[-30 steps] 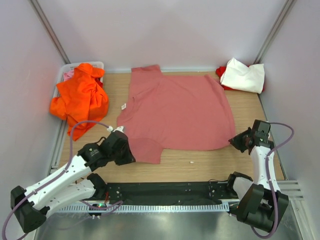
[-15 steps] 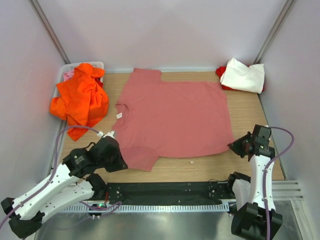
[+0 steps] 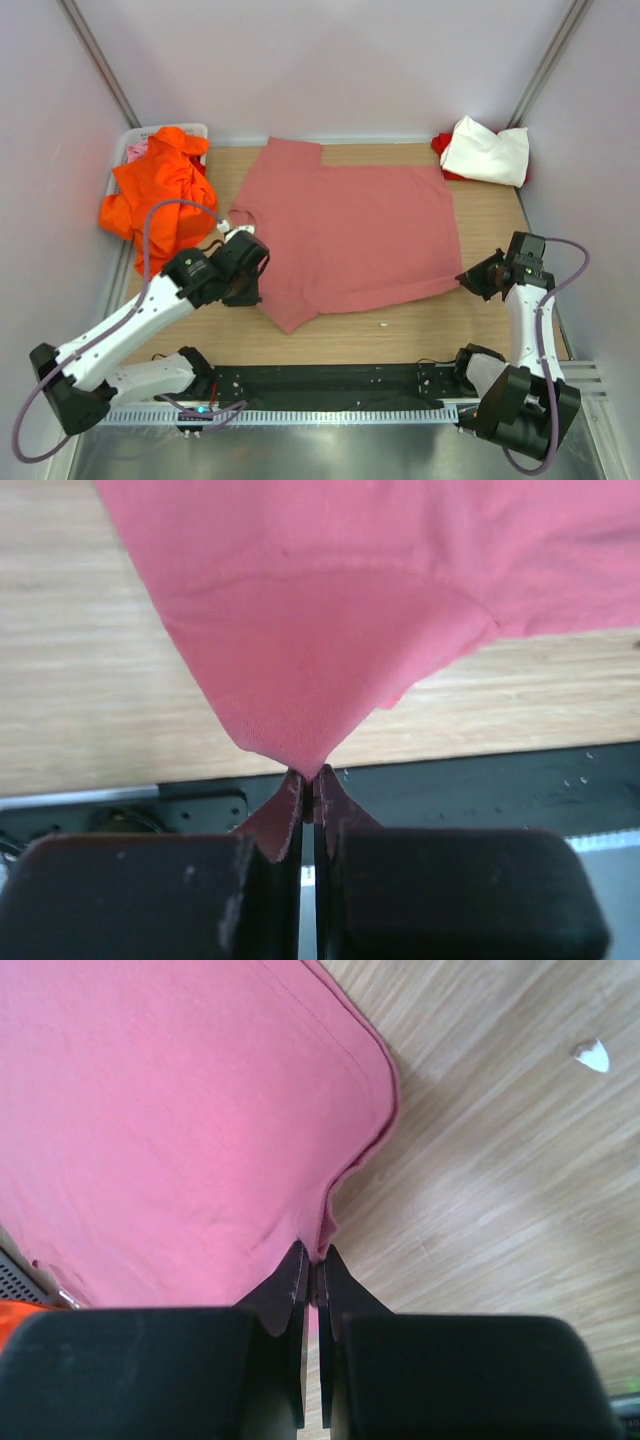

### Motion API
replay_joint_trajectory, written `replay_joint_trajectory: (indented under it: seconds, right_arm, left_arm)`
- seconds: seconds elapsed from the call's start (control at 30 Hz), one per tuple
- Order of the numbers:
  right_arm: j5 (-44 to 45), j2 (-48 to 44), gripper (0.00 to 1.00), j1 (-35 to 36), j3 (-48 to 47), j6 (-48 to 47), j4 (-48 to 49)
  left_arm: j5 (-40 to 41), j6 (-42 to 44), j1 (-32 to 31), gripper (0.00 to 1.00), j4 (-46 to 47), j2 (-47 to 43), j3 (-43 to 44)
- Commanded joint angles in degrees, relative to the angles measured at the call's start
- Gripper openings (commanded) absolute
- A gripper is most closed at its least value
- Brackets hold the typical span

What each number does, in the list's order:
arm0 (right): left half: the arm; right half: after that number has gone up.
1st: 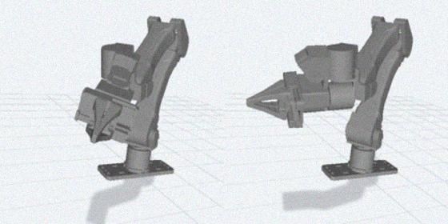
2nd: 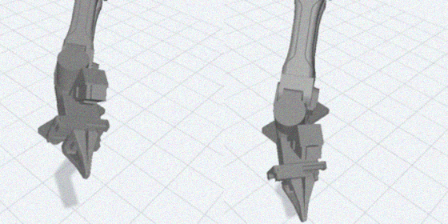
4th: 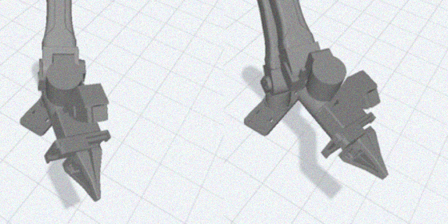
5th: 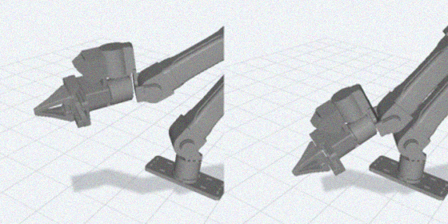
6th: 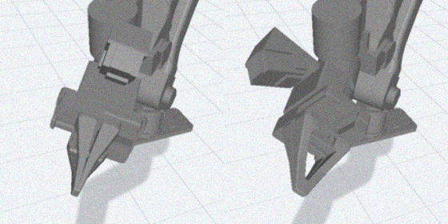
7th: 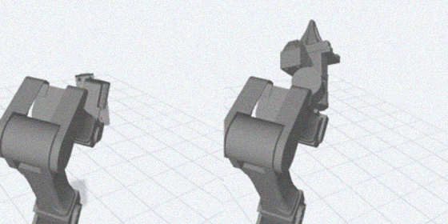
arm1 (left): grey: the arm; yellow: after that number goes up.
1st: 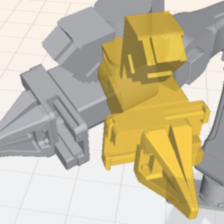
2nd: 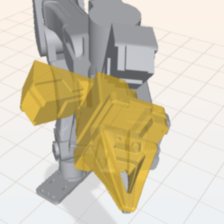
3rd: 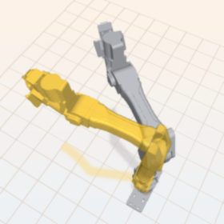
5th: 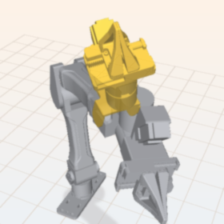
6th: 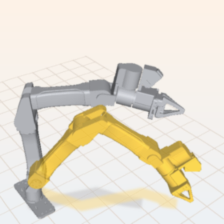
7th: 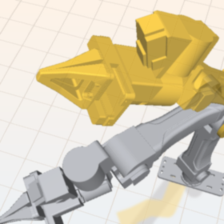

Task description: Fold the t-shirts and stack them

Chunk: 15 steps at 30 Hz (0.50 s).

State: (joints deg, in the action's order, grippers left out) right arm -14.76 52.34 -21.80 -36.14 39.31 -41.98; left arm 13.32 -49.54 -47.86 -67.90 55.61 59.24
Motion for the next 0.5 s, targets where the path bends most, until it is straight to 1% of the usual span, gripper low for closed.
replay_joint_trajectory:
  seconds: [0.0, 0.03, 0.07, 0.13, 0.17, 0.3, 0.47]
  right_arm:
    - [-1.5, 3.63, 0.01, 0.18, -3.06, -0.37, 7.15]
    - [-1.58, 6.43, 0.01, 0.18, -3.41, -0.9, 7.87]
    - [-1.67, 8.46, 0.01, 0.18, -4.54, -1.25, 8.57]
    - [-2.54, 13.2, 0.01, 0.09, -6.3, -2.21, 9.36]
    - [-2.81, 14.53, 0.01, 0.18, -6.92, -2.39, 10.06]
    - [-3.17, 19.28, 0.01, 0.79, -9.65, -2.48, 11.74]
    - [-2.11, 23.77, 0.01, 2.99, -13.51, -1.52, 13.14]
  left_arm:
    - [1.98, 8.48, 3.98, 0.0, 3.73, 6.42, 4.65]
    - [1.19, 11.02, 5.48, 0.0, 5.22, 8.0, 6.13]
    - [-0.56, 12.17, 8.28, 0.0, 6.1, 9.32, 6.84]
    - [-1.8, 15.5, 10.84, 0.0, 8.12, 13.02, 9.12]
    - [-2.33, 16.39, 13.12, 0.0, 8.39, 14.16, 10.09]
    - [-3.47, 20.53, 16.65, 0.0, 9.28, 21.0, 15.1]
    - [-4.0, 24.39, 19.98, 0.0, 9.36, 26.73, 22.4]
